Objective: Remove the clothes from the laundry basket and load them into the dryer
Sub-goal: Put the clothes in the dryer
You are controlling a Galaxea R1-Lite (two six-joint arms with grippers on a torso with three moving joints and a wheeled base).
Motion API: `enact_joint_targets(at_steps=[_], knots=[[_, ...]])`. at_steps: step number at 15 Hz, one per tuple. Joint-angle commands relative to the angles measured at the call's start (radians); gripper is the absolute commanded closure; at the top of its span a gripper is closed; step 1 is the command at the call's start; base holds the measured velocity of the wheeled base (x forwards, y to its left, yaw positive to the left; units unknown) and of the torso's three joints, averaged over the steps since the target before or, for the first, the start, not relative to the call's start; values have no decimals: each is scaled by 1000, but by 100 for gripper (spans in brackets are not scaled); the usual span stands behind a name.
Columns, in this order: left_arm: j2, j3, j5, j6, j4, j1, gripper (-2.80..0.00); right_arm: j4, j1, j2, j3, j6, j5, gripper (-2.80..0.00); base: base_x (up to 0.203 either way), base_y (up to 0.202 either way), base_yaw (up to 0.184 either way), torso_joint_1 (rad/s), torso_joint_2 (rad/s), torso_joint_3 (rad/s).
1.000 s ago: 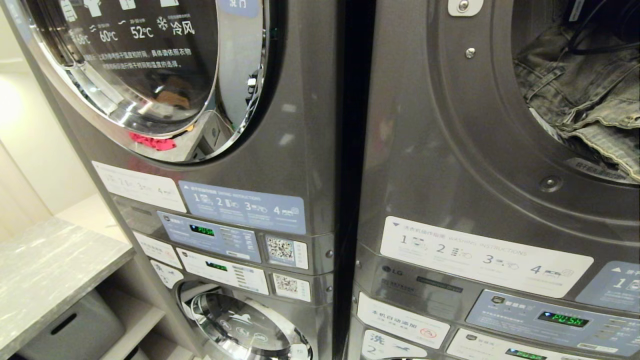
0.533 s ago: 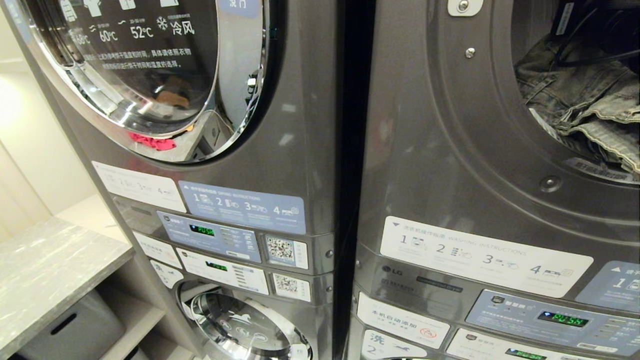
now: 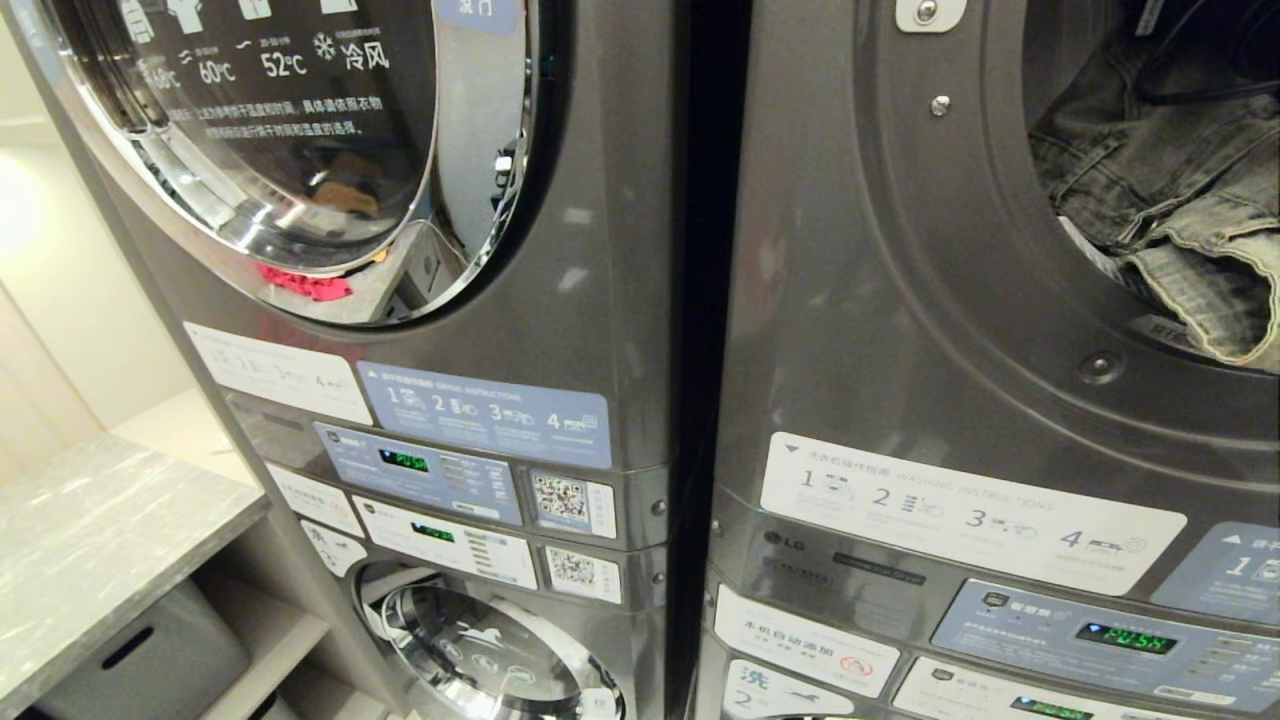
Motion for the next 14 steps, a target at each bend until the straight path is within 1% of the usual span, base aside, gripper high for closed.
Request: enact_joint_targets(at_steps=[1,2,4,6,8,9,11,12,14], knots=[[0,-1,0,0,0,0,0,0,3,-14,4,7,13,-280,0,0,0,0,0,0],[0,0,0,-1,0,0,0,2,0,-2,11,14,17,-280,0,0,0,0,0,0],[0,0,0,-3,0,0,0,6,-3,3,66,16,22,-280,0,0,0,0,0,0],[0,0,0,-3,0,0,0,5,-1,4,103,15,44,-280,0,0,0,0,0,0],[0,0,0,-4,0,0,0,6,2,2,173,15,98,-280,0,0,0,0,0,0],[0,0,0,-4,-3,0,0,5,3,-1,183,14,109,-280,0,0,0,0,0,0],[0,2,0,-4,-4,0,0,4,2,-15,180,12,99,-280,0,0,0,0,0,0],[0,2,0,-4,-4,0,0,10,1,-33,203,11,89,-280,0,0,0,0,0,0],[0,2,0,-4,-4,0,0,83,0,-99,310,13,86,-280,0,0,0,0,0,0]])
